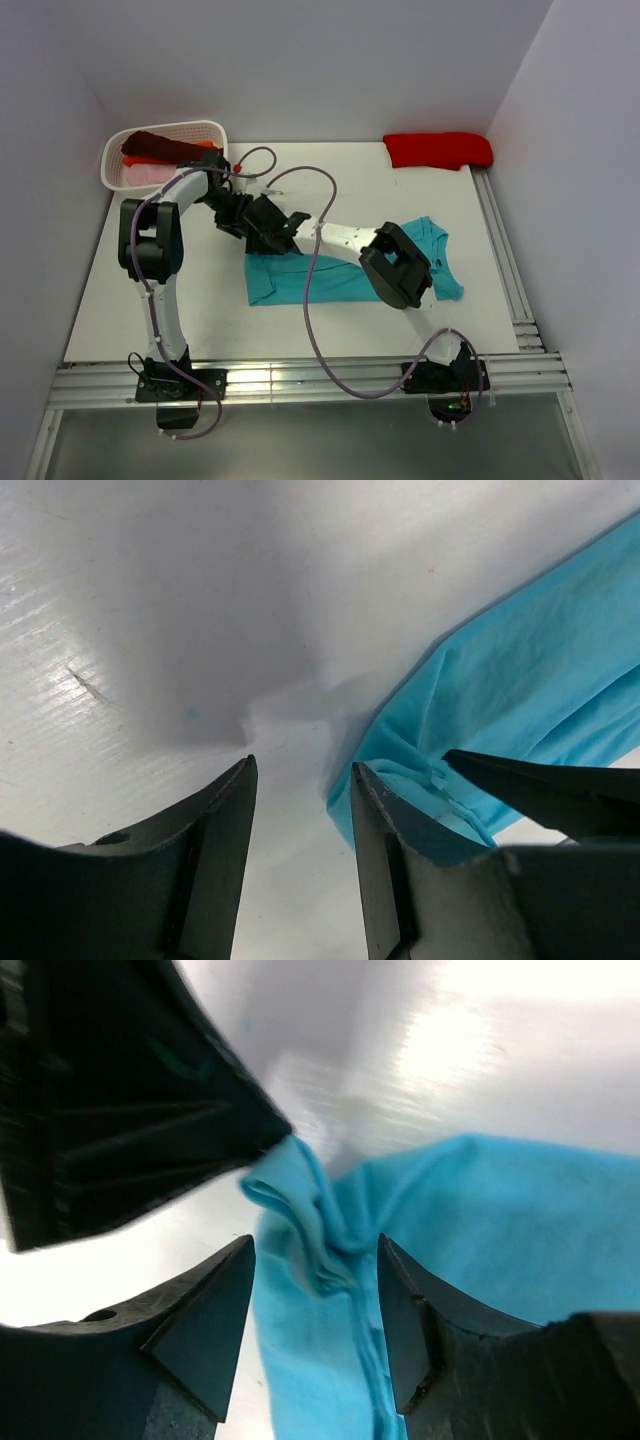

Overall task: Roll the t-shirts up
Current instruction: Roll the tshirt

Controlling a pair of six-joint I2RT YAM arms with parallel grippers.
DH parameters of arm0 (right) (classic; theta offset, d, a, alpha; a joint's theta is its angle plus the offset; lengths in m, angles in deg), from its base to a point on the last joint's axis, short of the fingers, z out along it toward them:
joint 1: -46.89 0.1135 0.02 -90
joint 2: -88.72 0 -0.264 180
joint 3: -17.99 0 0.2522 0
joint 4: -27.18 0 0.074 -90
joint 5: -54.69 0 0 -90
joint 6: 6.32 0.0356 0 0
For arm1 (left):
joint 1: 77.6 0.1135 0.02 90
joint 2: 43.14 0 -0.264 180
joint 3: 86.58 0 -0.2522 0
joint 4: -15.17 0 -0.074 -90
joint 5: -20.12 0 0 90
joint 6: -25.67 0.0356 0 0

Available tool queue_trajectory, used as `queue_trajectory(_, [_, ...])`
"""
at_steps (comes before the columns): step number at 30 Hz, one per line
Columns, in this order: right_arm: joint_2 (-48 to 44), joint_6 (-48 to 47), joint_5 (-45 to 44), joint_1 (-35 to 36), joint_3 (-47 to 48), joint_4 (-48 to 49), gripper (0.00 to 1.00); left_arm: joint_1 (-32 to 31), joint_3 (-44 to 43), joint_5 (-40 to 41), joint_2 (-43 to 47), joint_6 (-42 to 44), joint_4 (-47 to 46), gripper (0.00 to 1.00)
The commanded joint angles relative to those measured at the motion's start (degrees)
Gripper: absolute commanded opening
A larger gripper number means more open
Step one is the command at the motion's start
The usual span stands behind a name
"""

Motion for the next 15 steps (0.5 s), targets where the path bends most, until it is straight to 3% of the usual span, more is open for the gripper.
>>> queue_trajectory(1, [-5.95, 2.27, -4.01, 0.42, -1.52, -3.76, 0.6, -0.21, -0.42, -1.42, 1.37, -0.66, -0.79, 0.48])
queue_trajectory(15, [-11.41, 8.69, -4.19, 7.19, -11.47, -5.26, 0.59, -0.47, -3.4, -1.95, 0.05, -1.18, 0.35, 0.45])
